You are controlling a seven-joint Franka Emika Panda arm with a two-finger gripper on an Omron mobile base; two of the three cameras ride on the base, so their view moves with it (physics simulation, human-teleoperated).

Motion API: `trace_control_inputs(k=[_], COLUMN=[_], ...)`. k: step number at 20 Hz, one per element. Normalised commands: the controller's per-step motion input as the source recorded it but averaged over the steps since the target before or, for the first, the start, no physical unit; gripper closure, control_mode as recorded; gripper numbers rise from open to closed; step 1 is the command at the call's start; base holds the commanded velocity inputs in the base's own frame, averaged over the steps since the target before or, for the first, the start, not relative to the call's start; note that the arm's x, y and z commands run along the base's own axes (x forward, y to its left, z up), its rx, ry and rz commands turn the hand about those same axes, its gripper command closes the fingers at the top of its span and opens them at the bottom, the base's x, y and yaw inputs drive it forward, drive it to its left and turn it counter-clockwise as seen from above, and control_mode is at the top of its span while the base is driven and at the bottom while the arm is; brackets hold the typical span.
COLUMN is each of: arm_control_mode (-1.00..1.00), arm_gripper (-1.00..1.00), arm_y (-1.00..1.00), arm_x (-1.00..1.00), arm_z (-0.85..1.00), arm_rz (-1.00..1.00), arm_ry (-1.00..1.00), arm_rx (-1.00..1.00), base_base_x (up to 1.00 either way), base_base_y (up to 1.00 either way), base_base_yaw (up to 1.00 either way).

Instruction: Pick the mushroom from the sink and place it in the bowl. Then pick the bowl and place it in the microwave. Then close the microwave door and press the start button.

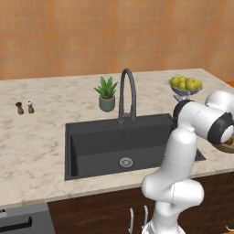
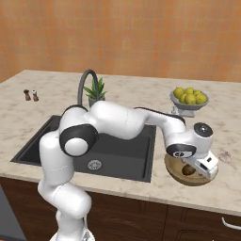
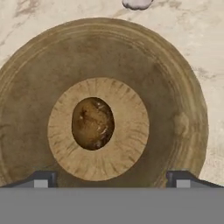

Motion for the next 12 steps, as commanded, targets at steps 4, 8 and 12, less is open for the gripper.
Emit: trace_control_inputs(k=[4, 8, 12], arm_control_mode=[-1.00, -1.00, -1.00], arm_gripper=[-1.00, -1.00, -1.00], arm_y=[-0.11, -0.21, -0.03], arm_x=[-0.57, -0.50, -0.04], arm_z=[0.00, 0.00, -0.01], arm_rz=[-0.19, -0.22, -0.13], arm_ry=[0.03, 0.01, 0.01], arm_rx=[0.14, 0.16, 0.10], base_base_x=[0.00, 0.00, 0.00], base_base_y=[0.00, 0.00, 0.00], base_base_yaw=[0.00, 0.00, 0.00])
